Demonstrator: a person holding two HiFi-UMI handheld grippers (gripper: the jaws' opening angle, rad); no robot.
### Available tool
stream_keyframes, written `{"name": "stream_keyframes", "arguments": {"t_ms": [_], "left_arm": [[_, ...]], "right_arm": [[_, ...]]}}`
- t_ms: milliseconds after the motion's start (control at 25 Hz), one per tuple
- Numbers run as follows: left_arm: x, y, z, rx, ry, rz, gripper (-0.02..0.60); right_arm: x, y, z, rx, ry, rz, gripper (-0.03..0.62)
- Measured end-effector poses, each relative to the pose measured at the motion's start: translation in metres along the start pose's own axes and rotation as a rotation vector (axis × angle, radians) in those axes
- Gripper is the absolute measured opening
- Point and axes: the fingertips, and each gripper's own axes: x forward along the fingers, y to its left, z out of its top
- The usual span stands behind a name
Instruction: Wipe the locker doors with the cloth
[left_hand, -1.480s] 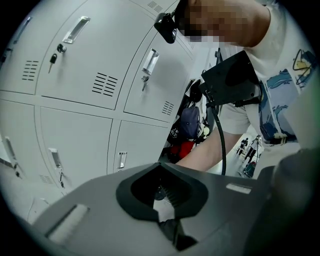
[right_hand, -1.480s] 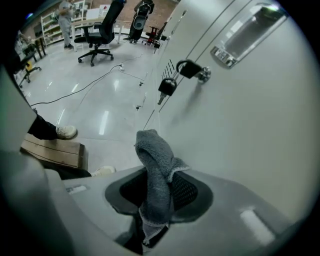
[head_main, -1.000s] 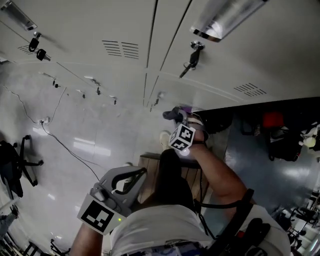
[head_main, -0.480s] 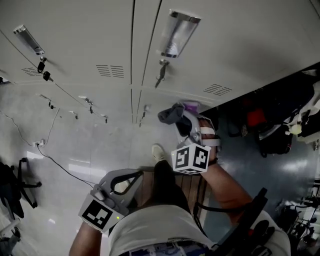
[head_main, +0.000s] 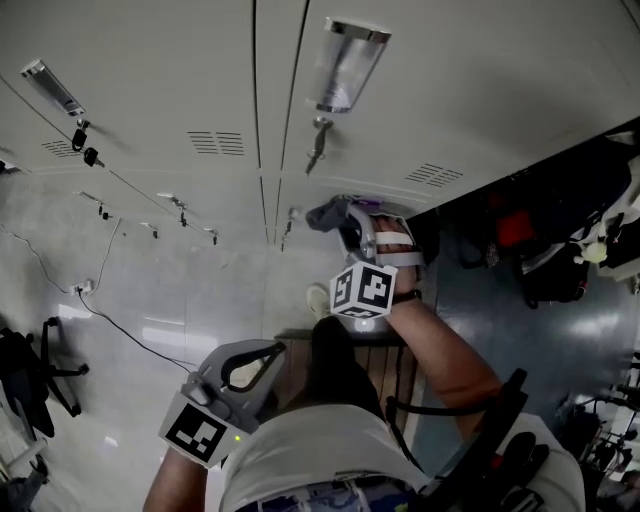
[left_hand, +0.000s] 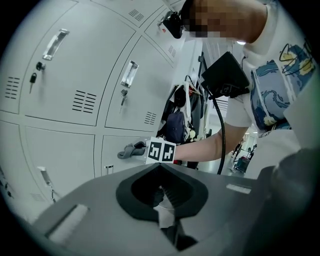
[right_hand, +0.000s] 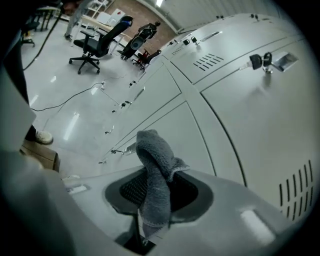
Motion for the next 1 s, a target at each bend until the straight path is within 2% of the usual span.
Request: {"name": "stream_keyframes", "arguments": {"t_ms": [720,1000], "left_arm": [[0.012,0.012,-0.012,-0.032,0.056,0.042,0.003],[0.012,0.016,-0.022,-0.056,0.085,0.071,0.003]], "right_arm": [[0.086,0.112,-0.043,0.021,0.070,0.165,0.110],[0.130,0.166,-0.060,-0.029,0.102,0.252,0.110]]}}
